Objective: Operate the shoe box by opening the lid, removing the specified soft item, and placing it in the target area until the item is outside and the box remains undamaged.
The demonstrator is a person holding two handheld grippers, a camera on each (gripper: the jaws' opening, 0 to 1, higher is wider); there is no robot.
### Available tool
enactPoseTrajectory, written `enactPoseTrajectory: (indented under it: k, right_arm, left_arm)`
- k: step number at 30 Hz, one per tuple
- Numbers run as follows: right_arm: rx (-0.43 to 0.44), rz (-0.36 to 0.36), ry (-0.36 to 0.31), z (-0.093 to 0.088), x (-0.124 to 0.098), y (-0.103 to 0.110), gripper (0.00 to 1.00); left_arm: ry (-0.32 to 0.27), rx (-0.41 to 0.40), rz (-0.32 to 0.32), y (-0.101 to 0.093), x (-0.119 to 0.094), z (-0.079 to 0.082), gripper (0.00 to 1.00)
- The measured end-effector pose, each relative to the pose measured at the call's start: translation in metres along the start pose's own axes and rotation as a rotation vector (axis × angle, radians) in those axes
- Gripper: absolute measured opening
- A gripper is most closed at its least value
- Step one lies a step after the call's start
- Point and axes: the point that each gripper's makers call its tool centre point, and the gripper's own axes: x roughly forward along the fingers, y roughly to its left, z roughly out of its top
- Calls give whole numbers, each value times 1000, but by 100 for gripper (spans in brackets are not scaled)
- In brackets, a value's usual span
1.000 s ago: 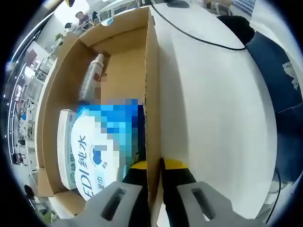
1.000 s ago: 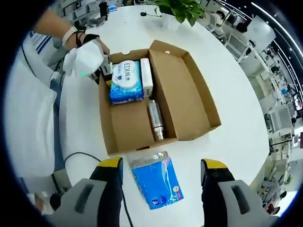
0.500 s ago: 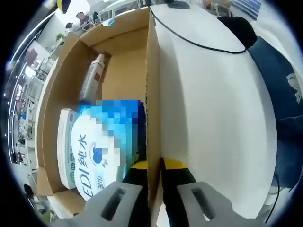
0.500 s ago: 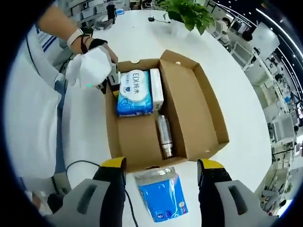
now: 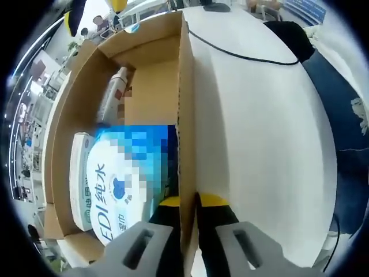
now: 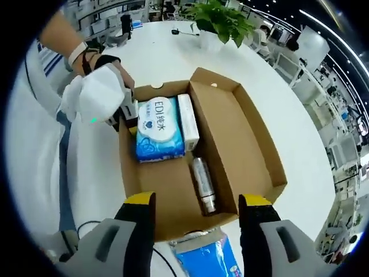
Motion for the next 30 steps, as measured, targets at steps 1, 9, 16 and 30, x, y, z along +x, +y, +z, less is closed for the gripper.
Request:
enactPoseTrajectory:
  k: [1, 9, 16, 30]
  right_arm:
    - [1, -3, 0, 0, 2, 1, 58]
    - [-2, -23, -5, -1, 17, 5, 57]
    - [-10, -50, 7, -5, 36, 4, 56]
    - [-43, -52, 55, -13, 66, 5, 50]
  left_arm:
    - [0, -1, 0, 0, 0, 0, 2]
    - [1, -3, 3, -1, -1, 0, 3]
    - [-3, 2, 6, -1, 0, 0, 3]
    - [-7, 7, 6, 1, -1, 1, 3]
